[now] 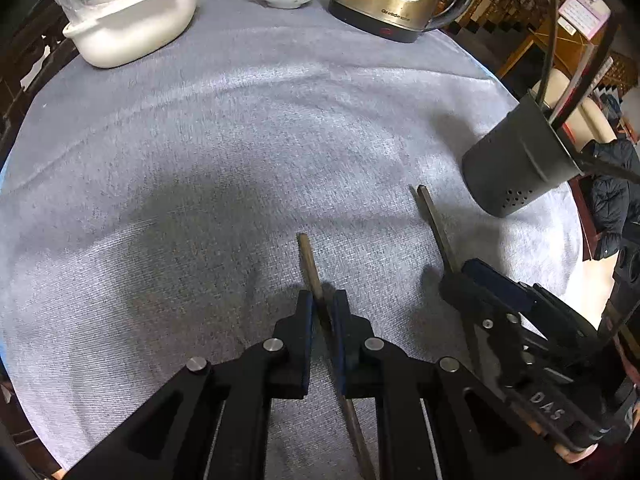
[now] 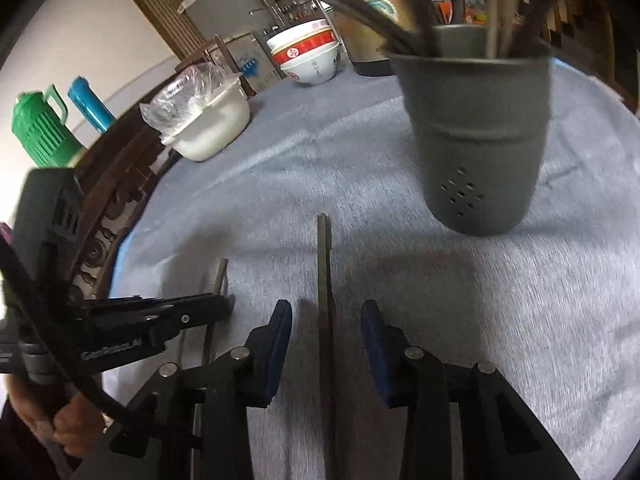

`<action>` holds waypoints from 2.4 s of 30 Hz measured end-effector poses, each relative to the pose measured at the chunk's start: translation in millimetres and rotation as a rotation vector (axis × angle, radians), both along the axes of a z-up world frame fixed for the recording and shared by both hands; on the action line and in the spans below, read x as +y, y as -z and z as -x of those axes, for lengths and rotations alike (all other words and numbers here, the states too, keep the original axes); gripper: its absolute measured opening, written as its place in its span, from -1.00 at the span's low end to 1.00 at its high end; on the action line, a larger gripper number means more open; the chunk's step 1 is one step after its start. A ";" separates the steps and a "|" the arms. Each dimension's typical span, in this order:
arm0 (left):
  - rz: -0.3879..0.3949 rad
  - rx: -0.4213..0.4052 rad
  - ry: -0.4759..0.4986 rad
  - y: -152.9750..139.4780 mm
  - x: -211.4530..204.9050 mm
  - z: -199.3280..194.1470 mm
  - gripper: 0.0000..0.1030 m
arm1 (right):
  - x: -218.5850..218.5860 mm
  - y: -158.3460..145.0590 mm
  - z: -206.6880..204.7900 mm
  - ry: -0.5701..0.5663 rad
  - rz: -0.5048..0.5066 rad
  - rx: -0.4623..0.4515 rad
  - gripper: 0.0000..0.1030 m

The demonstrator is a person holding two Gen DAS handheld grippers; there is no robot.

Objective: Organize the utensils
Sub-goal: 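Close the right tool on the other dark chopstick, then lift both held chopsticks and carry them over the grey cup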

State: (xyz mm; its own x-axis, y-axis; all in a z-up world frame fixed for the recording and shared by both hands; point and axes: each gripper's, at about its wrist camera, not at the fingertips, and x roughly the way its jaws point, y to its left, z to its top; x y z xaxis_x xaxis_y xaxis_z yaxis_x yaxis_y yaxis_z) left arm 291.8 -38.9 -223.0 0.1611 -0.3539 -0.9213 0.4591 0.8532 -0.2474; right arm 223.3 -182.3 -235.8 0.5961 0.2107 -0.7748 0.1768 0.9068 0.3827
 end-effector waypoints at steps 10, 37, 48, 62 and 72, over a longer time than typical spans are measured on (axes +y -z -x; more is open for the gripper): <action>-0.007 -0.008 -0.017 1.0 -9.6 -4.5 -0.73 | 6.3 -1.7 -17.1 -0.040 0.191 0.074 -0.85; 0.059 -0.297 -0.156 -108.8 17.4 45.1 -0.89 | -16.5 -100.4 56.8 -0.041 -0.073 -0.264 -0.88; 0.079 -0.382 -0.162 -146.7 25.4 66.4 -0.89 | -21.9 -135.1 87.9 -0.047 -0.088 -0.360 -0.88; -0.038 0.006 -0.229 -29.7 11.3 -16.7 -0.42 | -34.2 -132.8 96.4 -0.027 -0.099 -0.360 -0.88; -0.057 0.084 -0.226 2.2 -3.3 -34.1 -0.44 | -40.6 -127.5 96.6 -0.017 -0.119 -0.350 -0.88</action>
State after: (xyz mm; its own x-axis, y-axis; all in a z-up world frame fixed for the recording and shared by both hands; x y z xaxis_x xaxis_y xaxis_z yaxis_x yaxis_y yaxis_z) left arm 325.9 -42.2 -225.3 0.1521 -0.2643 -0.9524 0.2343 0.9457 -0.2251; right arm 126.8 -222.9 -108.3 0.8162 0.2991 -0.4944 0.0024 0.8539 0.5205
